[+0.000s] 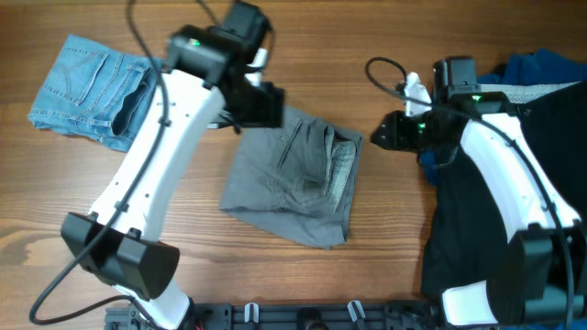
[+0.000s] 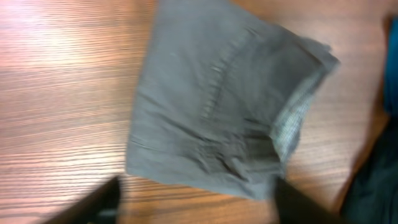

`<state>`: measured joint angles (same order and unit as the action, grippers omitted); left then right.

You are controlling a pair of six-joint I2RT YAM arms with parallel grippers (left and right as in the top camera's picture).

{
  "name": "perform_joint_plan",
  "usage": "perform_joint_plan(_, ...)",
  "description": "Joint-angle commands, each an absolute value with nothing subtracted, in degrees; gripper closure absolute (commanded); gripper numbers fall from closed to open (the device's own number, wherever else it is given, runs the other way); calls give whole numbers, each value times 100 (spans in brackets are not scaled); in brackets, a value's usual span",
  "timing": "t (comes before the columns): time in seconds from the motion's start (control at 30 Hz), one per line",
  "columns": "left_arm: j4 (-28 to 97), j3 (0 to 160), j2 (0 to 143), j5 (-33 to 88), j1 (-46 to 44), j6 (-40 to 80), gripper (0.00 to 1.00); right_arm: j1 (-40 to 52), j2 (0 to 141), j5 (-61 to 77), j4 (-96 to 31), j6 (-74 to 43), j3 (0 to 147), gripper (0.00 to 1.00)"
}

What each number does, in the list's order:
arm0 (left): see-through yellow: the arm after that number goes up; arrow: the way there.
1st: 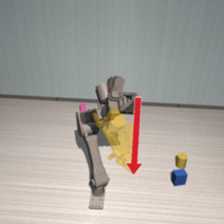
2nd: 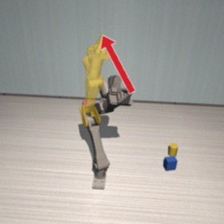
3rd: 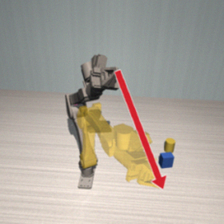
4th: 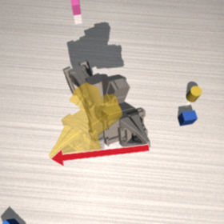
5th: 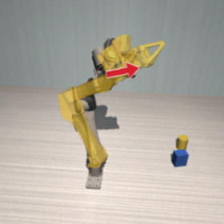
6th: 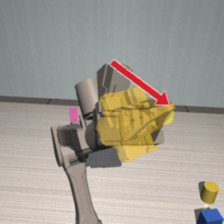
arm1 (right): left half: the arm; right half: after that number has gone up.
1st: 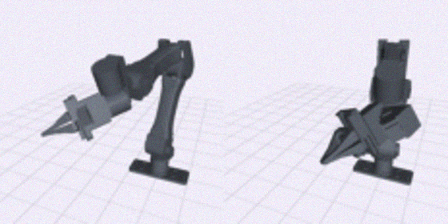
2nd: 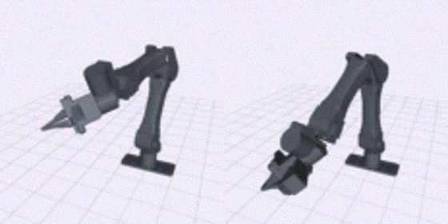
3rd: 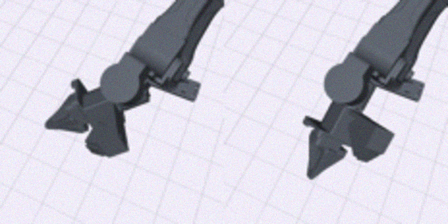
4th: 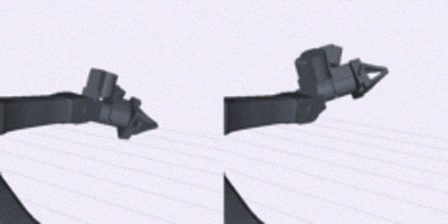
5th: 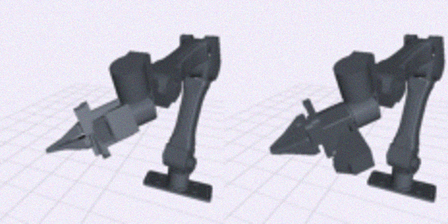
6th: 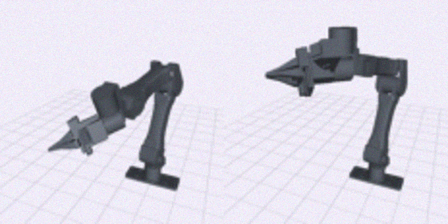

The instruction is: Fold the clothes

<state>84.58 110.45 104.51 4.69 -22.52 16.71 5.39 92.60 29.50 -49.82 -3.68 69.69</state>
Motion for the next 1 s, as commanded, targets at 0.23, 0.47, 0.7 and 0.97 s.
perform_joint_plan(0.23, 7223, 8473, 10501, 1612, -2062, 1372, 92, 1481, 10154, 3098, -3868, -921, 6799, 51)
perform_joint_plan(0.47, 5769, 6466, 10501, 2010, -2392, 1374, 85, 1479, 10628, 2842, -3284, -2198, 6799, 96)
perform_joint_plan(0.7, 5752, 6066, 10501, 1907, -2375, 1374, 86, 727, 10602, 1518, -3900, -3610, 6796, 96)
perform_joint_plan(0.97, 5577, 6147, 10499, 1938, -2368, 1374, 60, 298, 10283, 2709, -4364, -1192, 6829, 60)
